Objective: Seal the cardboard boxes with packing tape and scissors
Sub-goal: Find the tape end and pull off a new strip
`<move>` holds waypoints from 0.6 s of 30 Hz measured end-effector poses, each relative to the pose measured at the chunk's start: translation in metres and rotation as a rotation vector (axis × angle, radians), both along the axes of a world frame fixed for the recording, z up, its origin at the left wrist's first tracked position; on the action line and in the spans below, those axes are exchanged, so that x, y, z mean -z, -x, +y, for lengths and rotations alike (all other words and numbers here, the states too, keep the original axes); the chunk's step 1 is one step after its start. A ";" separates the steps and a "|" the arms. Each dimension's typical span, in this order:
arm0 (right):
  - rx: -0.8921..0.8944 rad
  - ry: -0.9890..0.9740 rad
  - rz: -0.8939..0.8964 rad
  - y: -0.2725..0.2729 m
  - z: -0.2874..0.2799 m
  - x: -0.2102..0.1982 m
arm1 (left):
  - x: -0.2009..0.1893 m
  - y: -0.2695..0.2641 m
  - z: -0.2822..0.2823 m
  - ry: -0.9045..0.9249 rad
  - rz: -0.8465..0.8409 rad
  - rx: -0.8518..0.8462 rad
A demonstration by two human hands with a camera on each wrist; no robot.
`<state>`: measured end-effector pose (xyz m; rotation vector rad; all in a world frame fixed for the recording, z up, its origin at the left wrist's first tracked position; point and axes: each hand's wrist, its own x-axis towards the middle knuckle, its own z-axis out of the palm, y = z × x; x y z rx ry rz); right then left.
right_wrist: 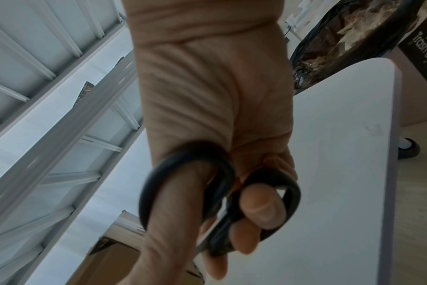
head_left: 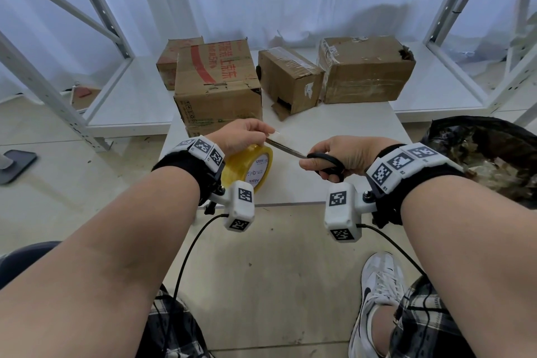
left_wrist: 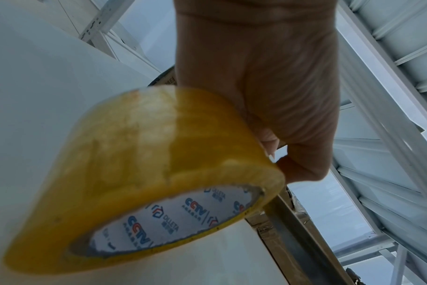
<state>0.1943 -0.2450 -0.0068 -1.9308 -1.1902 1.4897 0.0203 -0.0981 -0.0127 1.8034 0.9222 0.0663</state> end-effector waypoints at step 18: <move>0.121 0.229 -0.722 -0.018 0.000 0.035 | 0.001 0.004 0.000 -0.025 0.011 0.018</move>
